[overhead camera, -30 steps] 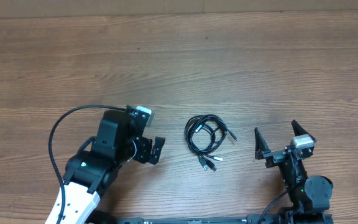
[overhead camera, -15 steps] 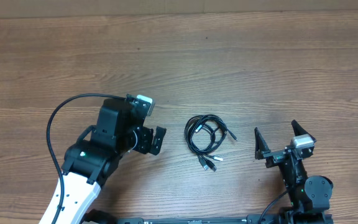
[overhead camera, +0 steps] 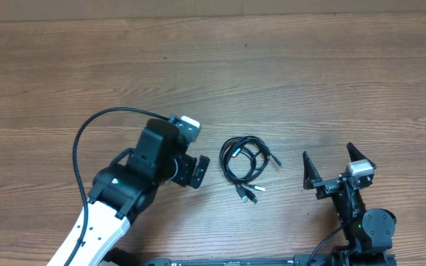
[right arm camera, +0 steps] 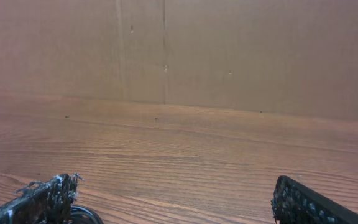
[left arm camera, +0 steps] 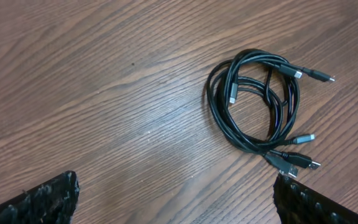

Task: Untangle cables
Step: 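Swing the left gripper right over the black cable bundle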

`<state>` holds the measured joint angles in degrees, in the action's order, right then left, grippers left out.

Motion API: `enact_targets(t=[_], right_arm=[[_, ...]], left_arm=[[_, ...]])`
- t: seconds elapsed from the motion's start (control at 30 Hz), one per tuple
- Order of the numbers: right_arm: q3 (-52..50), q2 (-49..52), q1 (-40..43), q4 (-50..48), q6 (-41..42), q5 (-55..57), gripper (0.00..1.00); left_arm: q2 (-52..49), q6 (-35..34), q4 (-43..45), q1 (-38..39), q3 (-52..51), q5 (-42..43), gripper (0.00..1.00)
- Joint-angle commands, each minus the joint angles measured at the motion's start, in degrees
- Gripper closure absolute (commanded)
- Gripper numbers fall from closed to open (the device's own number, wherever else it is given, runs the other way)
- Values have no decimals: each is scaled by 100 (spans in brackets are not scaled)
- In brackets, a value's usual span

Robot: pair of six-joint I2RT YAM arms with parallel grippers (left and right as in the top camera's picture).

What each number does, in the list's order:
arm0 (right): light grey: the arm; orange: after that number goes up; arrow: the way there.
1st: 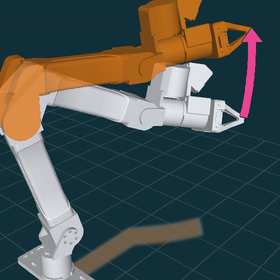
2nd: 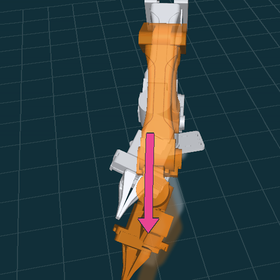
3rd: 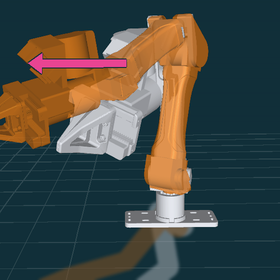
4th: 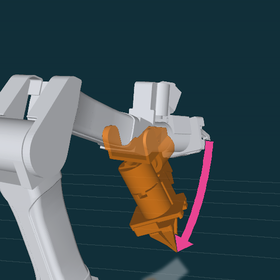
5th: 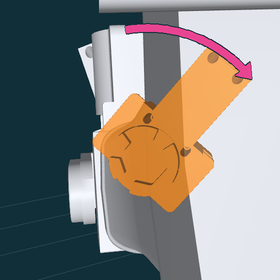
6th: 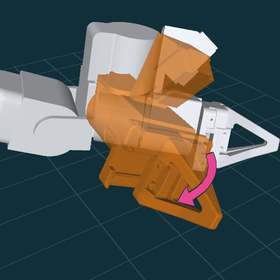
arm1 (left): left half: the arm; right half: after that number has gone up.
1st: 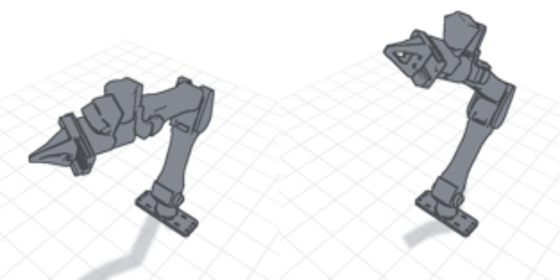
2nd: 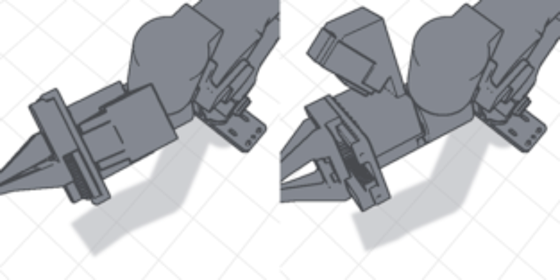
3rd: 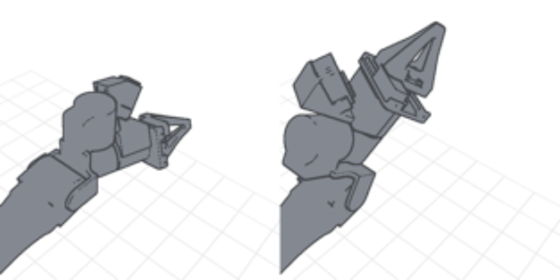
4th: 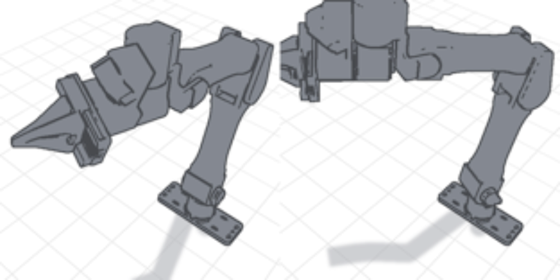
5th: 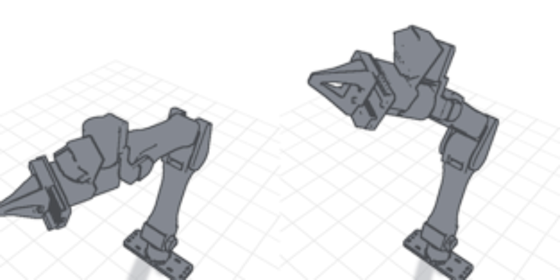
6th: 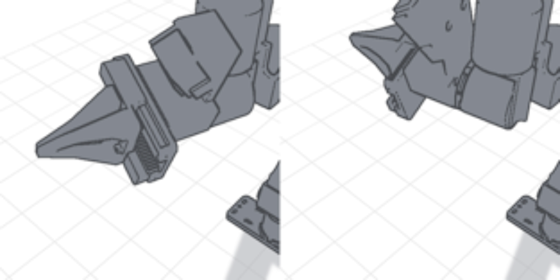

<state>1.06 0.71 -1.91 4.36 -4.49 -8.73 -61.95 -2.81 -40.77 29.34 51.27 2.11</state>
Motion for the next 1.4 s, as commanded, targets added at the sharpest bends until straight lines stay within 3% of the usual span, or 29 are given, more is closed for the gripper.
enact_targets(t=[0.0, 1.37], right_arm=[[-59, 0, -28, -24, 11, 11, 0], [-59, 0, -28, -24, 11, 11, 0]], left_arm=[[-22, 68, 9, 155, 216, -319, 0], [-363, 48, 304, 186, 216, -326, 0]])
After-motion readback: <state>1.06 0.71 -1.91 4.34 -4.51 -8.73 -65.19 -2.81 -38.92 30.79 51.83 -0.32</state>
